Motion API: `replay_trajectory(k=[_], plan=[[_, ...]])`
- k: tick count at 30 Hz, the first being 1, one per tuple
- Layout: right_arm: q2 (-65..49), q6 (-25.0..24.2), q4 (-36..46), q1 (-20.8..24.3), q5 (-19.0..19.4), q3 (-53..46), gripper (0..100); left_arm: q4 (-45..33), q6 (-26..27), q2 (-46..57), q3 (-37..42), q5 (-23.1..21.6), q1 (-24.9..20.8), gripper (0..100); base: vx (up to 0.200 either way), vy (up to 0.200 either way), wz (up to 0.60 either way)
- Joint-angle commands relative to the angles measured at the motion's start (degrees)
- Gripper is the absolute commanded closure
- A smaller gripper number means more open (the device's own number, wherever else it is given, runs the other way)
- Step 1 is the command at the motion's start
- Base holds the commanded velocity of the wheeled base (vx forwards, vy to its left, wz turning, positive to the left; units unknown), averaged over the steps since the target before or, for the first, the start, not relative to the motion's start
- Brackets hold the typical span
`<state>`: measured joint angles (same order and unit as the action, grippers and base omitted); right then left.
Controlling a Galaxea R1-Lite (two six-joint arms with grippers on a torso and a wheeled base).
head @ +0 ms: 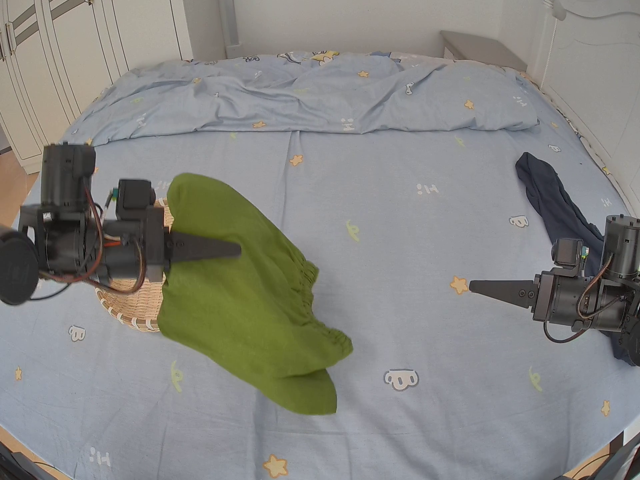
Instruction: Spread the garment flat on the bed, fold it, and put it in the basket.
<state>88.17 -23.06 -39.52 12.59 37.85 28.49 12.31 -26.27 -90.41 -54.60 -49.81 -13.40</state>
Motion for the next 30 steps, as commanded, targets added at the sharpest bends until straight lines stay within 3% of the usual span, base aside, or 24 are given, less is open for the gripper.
replay_trajectory(k=[1, 7, 15, 21, 30], plan=[[0.4, 0.0, 0.0, 0.8, -0.3, -0.2, 0, -6.2, 5.7, -0.1, -12.8, 2.5, 1.3, 100, 0.0, 0.0, 0.0], [0.2, 0.2, -0.2, 1.7, -3.0, -0.5, 0, -6.2, 5.8, -4.9, -23.3, 2.7, 1.4, 100, 0.0, 0.0, 0.0], [-0.1, 0.6, -0.8, 2.0, -3.2, -0.6, 0, -6.1, 6.0, -9.2, -31.1, 2.5, 12.3, 100, 0.0, 0.0, 0.0], [-0.3, 0.7, -0.8, 2.1, -3.2, -0.6, 0, -6.3, 5.9, -10.1, -30.6, 2.4, 18.6, 100, 0.0, 0.0, 0.0], [-1.3, 0.6, -0.7, 2.2, -3.0, -0.7, 0, -6.2, 6.1, -15.1, -21.1, 2.8, 21.7, 100, 0.0, 0.0, 0.0]])
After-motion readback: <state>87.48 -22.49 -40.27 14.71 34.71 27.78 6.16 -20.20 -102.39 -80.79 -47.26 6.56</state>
